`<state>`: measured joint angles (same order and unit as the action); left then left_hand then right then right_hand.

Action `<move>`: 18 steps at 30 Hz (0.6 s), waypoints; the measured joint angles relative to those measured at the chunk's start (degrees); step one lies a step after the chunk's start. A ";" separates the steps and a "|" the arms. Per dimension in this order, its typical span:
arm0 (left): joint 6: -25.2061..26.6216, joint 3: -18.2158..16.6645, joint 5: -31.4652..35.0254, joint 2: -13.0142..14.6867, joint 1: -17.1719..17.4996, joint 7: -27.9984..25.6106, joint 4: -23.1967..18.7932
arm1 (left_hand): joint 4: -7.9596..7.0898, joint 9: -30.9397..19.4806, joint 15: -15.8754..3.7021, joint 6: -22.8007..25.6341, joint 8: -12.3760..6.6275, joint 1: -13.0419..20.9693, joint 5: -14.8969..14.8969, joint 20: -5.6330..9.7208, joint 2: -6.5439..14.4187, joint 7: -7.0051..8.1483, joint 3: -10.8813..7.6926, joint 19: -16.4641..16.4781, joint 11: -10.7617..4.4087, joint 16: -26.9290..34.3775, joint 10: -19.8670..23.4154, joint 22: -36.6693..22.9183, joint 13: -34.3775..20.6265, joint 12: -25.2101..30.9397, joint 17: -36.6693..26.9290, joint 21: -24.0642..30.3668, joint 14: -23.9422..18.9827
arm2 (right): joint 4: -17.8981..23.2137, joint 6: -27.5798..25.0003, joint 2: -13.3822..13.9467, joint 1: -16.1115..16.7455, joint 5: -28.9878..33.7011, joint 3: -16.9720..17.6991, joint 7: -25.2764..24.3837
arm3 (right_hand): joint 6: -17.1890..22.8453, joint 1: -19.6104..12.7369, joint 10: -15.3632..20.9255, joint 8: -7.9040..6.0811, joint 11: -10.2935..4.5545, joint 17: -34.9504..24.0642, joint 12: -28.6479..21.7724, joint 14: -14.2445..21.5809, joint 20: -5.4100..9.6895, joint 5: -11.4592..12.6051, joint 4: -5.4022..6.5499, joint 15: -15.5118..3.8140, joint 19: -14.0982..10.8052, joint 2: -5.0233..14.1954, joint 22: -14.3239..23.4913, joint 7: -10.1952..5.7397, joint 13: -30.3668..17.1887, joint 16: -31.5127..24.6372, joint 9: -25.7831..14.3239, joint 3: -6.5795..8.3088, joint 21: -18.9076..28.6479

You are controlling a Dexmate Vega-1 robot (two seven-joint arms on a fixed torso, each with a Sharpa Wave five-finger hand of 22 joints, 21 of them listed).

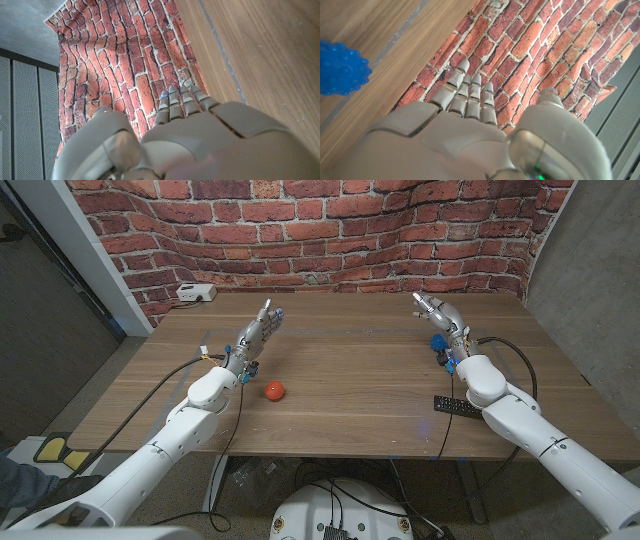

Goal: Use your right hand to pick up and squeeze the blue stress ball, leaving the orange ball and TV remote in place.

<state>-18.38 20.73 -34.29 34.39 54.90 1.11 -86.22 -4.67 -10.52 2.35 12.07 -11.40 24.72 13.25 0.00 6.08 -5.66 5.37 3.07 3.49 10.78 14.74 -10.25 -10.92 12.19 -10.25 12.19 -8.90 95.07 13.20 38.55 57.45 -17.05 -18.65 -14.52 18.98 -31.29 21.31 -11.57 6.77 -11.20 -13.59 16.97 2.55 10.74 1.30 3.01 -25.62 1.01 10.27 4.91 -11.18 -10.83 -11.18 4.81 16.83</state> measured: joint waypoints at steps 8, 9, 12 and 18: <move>-0.46 -0.16 0.30 0.09 0.38 -0.21 -0.50 | 0.18 0.00 0.00 -0.31 0.00 0.00 0.00 0.00 0.00 -0.31 0.18 0.00 0.00 0.00 0.00 0.00 0.00 0.00 0.00 0.00 0.00 | -1.76 4.17 -0.47 0.34 -4.83 0.48 4.95 | -1.41 1.63 -1.50 0.58 0.62 0.00 0.64 -1.80 -0.50 -0.17 0.54 0.80 1.33 -0.24 0.00 0.62 0.00 0.46 0.00 -0.54 -0.99; -0.52 -0.18 0.31 0.09 0.41 -0.24 -0.52 | 0.25 0.00 0.00 -0.36 0.00 0.00 0.00 0.00 0.00 -0.26 0.24 0.00 0.00 0.00 0.00 0.00 0.00 0.00 0.00 0.00 0.00 | -1.95 4.47 -0.51 0.37 -5.20 0.52 5.34 | -1.61 1.98 -1.80 0.59 0.68 -0.01 0.85 -1.83 -0.48 -0.17 0.64 0.83 1.75 -0.14 0.00 0.82 0.00 0.46 0.00 -0.65 -1.04; -0.70 -0.27 0.31 0.10 0.56 -0.32 -0.62 | 0.25 0.00 -0.31 -1.24 0.44 0.00 0.00 0.00 0.00 -0.19 0.24 -0.01 -0.28 0.00 0.20 0.00 -0.01 0.00 0.00 0.00 -0.30 | -2.40 5.52 -0.55 0.43 -6.92 0.62 7.11 | -1.92 2.51 -2.21 0.59 0.74 0.00 1.10 -2.46 -0.49 -0.17 0.85 1.00 1.94 -0.25 0.00 1.13 0.00 0.46 0.00 -0.86 -1.17; -1.02 -0.39 0.09 0.01 0.75 -0.32 -0.64 | 0.25 0.00 -0.30 -1.86 0.44 0.00 0.00 0.00 0.00 -0.19 0.24 -0.01 -0.64 0.00 0.21 0.00 -0.01 0.00 0.00 0.00 -0.30 | -3.55 6.79 -0.63 0.34 -10.28 0.70 10.75 | -2.66 3.33 -2.95 0.58 0.90 -0.01 1.31 -2.84 -0.50 -0.17 1.33 1.21 1.94 -0.60 0.00 1.24 0.26 0.46 -0.01 -1.33 -1.59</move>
<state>-19.40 20.34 -34.20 34.40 55.65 0.79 -86.85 -4.42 -10.52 2.05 10.22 -10.97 24.72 13.25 0.00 6.08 -5.86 5.60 3.07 2.85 10.78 14.94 -10.25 -10.92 12.19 -10.25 12.19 -9.19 91.51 19.99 37.92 57.78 -27.33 -17.95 -3.77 16.32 -27.96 18.36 -10.98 7.67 -11.20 -12.28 14.14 2.05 10.57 2.63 4.22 -23.68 0.41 10.27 6.15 -10.92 -10.37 -11.19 3.48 15.25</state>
